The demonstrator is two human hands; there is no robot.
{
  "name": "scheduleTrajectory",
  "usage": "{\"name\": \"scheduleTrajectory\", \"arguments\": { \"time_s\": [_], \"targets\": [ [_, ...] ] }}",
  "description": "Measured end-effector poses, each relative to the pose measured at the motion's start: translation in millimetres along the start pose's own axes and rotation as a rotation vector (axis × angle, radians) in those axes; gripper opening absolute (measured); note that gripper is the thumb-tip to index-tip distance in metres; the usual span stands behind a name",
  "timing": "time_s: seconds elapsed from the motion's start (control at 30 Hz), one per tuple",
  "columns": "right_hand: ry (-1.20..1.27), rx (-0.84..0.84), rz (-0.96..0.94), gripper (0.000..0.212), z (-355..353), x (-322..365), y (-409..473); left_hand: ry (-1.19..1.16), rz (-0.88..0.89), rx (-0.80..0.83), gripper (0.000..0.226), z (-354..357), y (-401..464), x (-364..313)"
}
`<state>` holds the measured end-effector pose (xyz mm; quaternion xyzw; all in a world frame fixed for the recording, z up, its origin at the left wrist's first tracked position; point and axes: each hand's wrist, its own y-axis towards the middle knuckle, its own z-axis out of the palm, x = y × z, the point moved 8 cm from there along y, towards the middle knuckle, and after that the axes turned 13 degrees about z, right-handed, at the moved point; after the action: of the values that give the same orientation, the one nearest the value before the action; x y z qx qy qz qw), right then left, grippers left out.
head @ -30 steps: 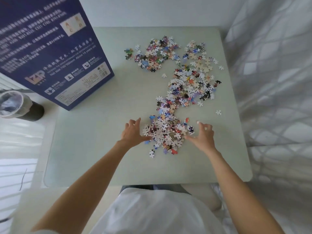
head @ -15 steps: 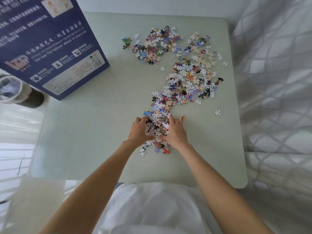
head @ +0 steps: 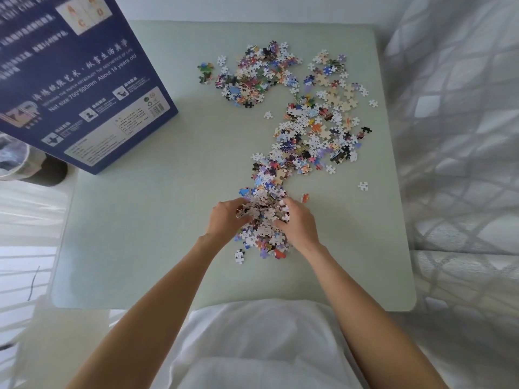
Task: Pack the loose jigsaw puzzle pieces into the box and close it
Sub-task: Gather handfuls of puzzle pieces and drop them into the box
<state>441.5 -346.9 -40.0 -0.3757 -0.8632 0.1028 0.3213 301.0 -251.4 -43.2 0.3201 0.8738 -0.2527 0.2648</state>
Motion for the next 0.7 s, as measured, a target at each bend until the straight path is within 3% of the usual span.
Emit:
{"name": "scheduleTrajectory", "arguments": {
  "time_s": [0.37,0.7],
  "targets": [
    [0.028,-0.057,-0.005,0.035,-31.6,7.7,-9.0,-0.050,0.005,-0.112,0.030,-28.7,-13.7,4.7],
    [0.085,0.049,-0.054,0.045,-54.6,46.5,-21.8,-0.158,0.029,-0.263,0.022,-90.2,-53.1,-9.3]
  ]
}}
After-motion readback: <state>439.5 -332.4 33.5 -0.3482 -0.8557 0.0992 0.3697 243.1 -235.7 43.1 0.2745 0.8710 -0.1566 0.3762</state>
